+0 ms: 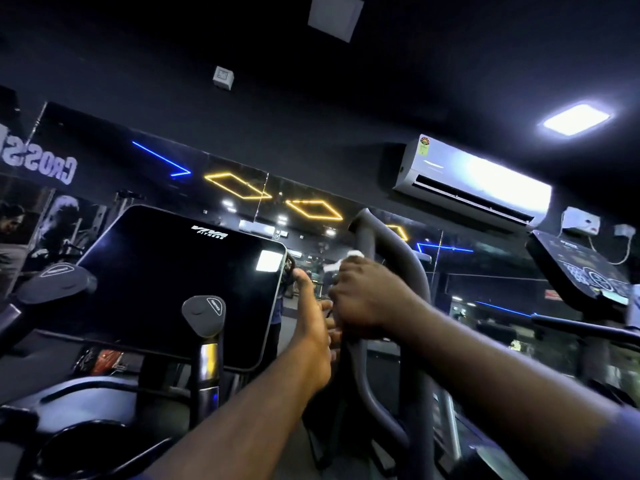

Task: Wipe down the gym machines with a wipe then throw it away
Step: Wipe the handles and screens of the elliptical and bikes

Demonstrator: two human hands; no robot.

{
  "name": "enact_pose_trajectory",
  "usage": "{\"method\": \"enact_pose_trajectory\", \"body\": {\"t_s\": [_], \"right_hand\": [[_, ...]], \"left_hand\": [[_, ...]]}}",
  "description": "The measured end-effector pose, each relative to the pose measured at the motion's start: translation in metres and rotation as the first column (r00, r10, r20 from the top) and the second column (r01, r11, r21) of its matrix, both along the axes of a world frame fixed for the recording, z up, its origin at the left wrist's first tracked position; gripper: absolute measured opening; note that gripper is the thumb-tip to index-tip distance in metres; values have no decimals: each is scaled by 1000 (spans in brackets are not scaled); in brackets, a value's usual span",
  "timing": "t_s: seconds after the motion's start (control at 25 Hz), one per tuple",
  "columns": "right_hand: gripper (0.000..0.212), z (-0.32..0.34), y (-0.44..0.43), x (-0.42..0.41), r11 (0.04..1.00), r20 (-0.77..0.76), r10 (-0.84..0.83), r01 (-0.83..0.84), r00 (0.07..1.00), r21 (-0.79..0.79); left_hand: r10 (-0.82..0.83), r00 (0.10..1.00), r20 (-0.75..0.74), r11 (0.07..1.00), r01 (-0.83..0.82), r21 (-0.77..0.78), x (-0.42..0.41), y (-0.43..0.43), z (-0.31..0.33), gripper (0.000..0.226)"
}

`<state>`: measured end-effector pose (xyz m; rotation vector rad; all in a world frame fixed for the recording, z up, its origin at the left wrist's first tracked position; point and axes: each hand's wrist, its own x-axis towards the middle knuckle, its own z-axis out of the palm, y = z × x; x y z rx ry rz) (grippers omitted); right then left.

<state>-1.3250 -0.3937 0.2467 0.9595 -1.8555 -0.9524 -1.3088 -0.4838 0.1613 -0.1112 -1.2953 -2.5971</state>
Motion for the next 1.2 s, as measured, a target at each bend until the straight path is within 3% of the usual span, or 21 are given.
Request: {"method": "enact_pose_trajectory", "body": {"t_s": [0.08,0.28,0.36,0.4,0.44,0.48,0.52,0.56,0.6,0.68,0.72,0.84,0.96,1.08,1.2], "right_hand": [[26,-40,6,12,987,86,146,-140,986,-73],[22,-106,41,37,944,315,329,-315,890,-95],[11,-92,51,30,864,229,495,-444,839,-238],[15,-80,51,22,770,142,575,-473,806,-428],[23,-68,47,22,573,53,641,-431,766,-697],[27,-62,38,22,282,-3,677,-263,736,-923],[30,-64,27,19,16,-2,709,-19,705,-1000],[33,-70,15,16,-168,-6,744,178,669,-969],[38,-76,7,11,-252,-11,785,304,619,-919],[38,-69,1,0,-354,-98,880,505,465,-787],[31,-53,1,-9,-402,-133,890,611,437,-683],[23,1,-5,-20,-425,-192,904,751,382,-506],[31,-20,-3,-9,-344,-166,938,750,305,-566],[44,-88,9,15,-345,-175,937,724,302,-597],[39,-90,11,14,-344,-211,938,672,274,-656]], "left_hand": [[-31,999,-9,999,31,35,7,-10,-6,115],[-4,1000,3,993,4,-114,23,-47,-17,112],[-8,1000,-13,991,6,-136,29,-48,-12,115],[-10,1000,-18,990,8,-138,31,-45,-8,116],[-5,1000,-22,991,2,-137,33,-39,-3,116],[6,1000,-29,991,-10,-133,34,-33,0,115],[13,999,-41,992,-19,-128,33,-27,2,113],[15,998,-55,992,-22,-126,32,-22,3,111],[20,998,-61,992,-27,-126,32,-17,3,108],[41,997,-61,990,-49,-134,29,-15,1,106],[55,997,-57,989,-62,-136,26,-16,0,106],[74,997,-36,989,-77,-125,22,-22,-4,102],[84,996,-19,988,-86,-132,22,-21,-13,109],[78,997,3,987,-76,-139,17,-17,-24,117],[59,998,33,989,-53,-141,8,-14,-28,116]]}}
